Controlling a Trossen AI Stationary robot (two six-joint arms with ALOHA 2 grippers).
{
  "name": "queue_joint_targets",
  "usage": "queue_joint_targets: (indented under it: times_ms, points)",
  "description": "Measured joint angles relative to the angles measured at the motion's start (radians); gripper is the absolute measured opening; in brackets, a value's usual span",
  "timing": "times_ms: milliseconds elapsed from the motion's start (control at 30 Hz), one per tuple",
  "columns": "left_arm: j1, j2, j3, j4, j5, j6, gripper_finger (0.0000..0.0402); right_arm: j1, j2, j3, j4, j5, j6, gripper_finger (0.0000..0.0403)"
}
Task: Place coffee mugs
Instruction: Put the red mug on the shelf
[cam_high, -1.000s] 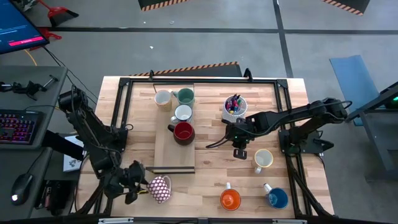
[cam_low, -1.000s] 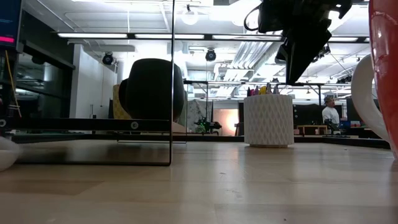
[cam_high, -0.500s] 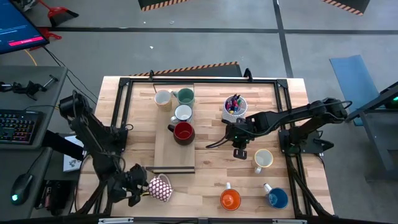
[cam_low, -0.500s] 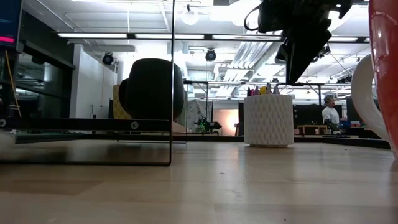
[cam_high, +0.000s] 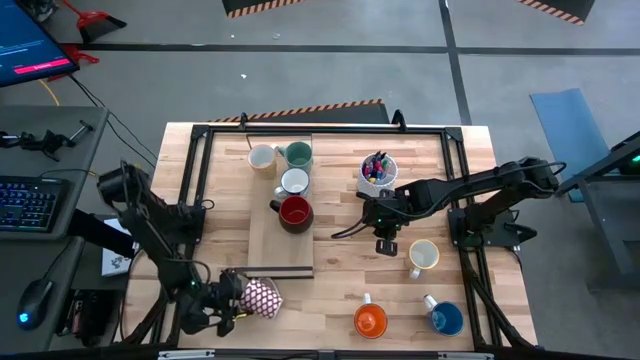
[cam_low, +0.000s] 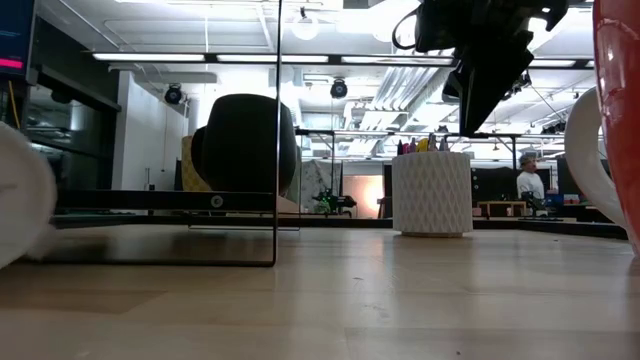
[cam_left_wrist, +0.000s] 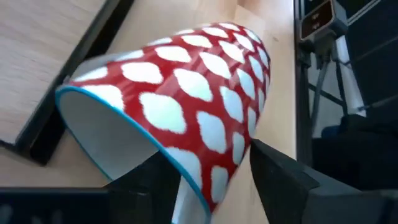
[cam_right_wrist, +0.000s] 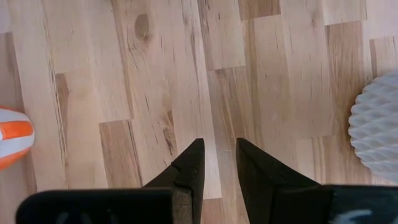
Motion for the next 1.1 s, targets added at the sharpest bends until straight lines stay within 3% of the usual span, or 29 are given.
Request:
queue_joint_targets:
  times_ms: [267,500,700,1100]
  points:
    - [0.001,0.014,0.003,0.039,-0.006,0.031,0.0017,0.0,0.0,0.0,0.0,0.004,-0.007,0.0071]
    - [-0.018,0.005,0.001,0.134,0.098,0.054,0.0012,0.0,0.0,0.0,0.0,0.004,-0.007,0.0071]
    - [-0.049,-0.059,-0.002,0.109,0.149,0.004,0.001,0.0,0.0,0.0,0.0,0.004,-0.007,0.0071]
    - [-0.053,-0.356,-0.001,-0.304,0.456,-0.24,0.001,0.0,0.0,0.0,0.0,0.004,-0.015,0.0071]
